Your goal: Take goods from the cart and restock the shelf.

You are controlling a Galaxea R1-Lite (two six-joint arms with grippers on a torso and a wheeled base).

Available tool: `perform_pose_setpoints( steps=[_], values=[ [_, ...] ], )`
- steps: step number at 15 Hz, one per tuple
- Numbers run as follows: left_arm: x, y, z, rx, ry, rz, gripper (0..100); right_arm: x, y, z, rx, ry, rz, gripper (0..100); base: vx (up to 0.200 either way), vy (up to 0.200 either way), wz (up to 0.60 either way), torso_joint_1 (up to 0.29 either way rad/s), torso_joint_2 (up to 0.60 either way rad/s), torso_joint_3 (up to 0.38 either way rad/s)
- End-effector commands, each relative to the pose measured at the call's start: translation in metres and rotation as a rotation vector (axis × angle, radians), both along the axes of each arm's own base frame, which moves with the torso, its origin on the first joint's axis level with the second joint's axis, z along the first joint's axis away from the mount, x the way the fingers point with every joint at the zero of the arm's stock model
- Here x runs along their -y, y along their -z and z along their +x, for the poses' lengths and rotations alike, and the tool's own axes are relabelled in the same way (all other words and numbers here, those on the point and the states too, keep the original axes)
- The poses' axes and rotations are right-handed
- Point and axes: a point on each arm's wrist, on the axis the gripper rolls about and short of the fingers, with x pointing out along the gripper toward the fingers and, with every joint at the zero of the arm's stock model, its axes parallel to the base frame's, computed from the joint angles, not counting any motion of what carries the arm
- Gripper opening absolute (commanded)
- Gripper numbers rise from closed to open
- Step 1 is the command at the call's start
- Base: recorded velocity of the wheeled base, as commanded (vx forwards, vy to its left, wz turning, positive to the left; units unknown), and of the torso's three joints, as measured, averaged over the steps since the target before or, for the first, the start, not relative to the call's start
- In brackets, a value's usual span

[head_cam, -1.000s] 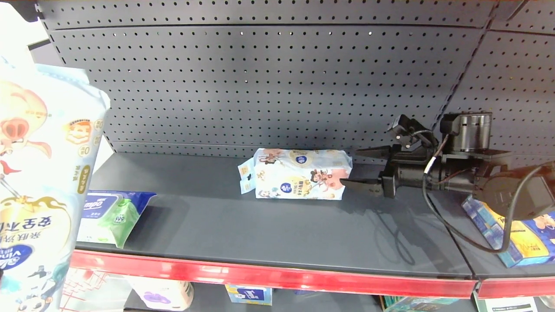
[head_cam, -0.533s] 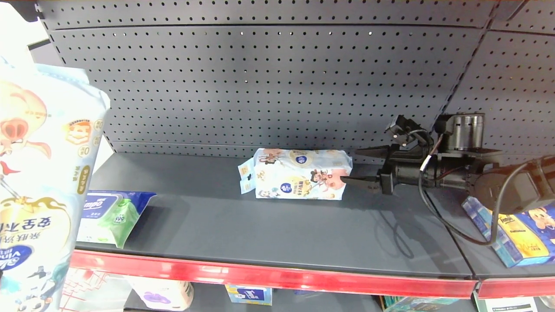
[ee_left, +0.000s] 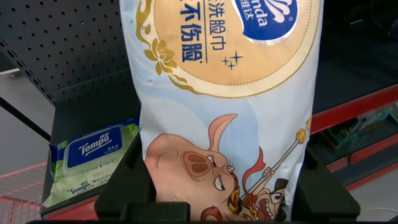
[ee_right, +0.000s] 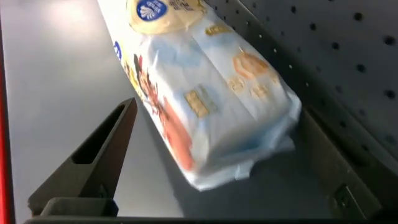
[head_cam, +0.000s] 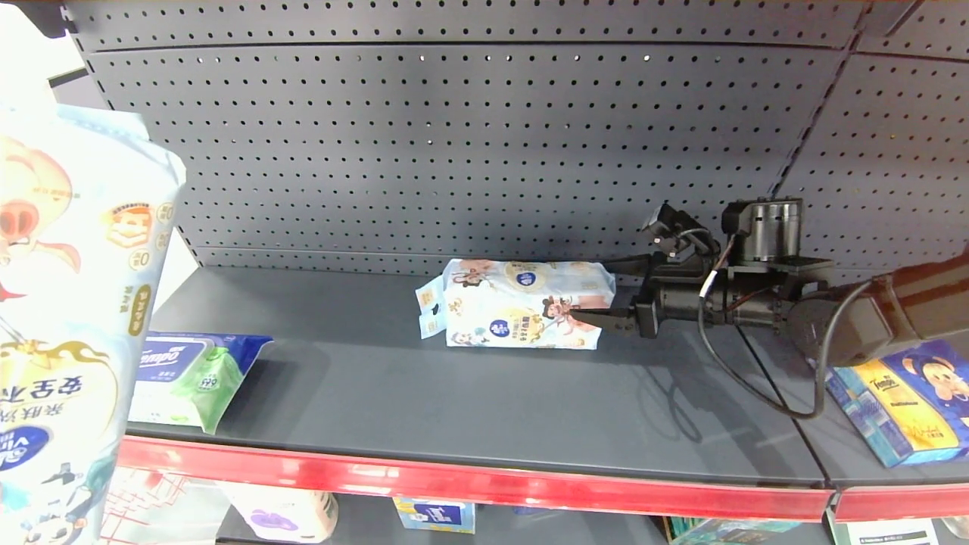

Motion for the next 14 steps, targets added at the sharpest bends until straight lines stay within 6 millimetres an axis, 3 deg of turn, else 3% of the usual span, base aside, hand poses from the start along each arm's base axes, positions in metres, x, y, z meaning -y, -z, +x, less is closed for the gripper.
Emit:
perform_pose_setpoints(
  steps=[1, 8, 9, 12, 14],
  values=[
    [0.0, 0.0, 0.0, 0.0, 0.0, 0.0, 0, -0.009, 0.004, 0.004, -0.004, -0.019, -0.002, 100, 0.0, 0.0, 0.0, 0.0, 0.0, 0.0],
    [0.0, 0.0, 0.0, 0.002, 0.0, 0.0, 0, -0.02, 0.02, 0.009, -0.036, -0.031, -0.017, 100, 0.0, 0.0, 0.0, 0.0, 0.0, 0.0],
    [0.0, 0.0, 0.0, 0.0, 0.0, 0.0, 0, -0.02, 0.02, 0.011, -0.038, -0.025, -0.015, 0, 0.0, 0.0, 0.0, 0.0, 0.0, 0.0],
    [0.0, 0.0, 0.0, -0.001, 0.001, 0.0, 0, -0.02, 0.016, 0.011, -0.024, -0.025, -0.014, 0, 0.0, 0.0, 0.0, 0.0, 0.0, 0.0],
    [0.0, 0.001, 0.0, -0.003, 0.003, 0.0, 0, -0.019, 0.008, 0.0, -0.015, -0.033, -0.012, 0, 0.0, 0.0, 0.0, 0.0, 0.0, 0.0]
  ],
)
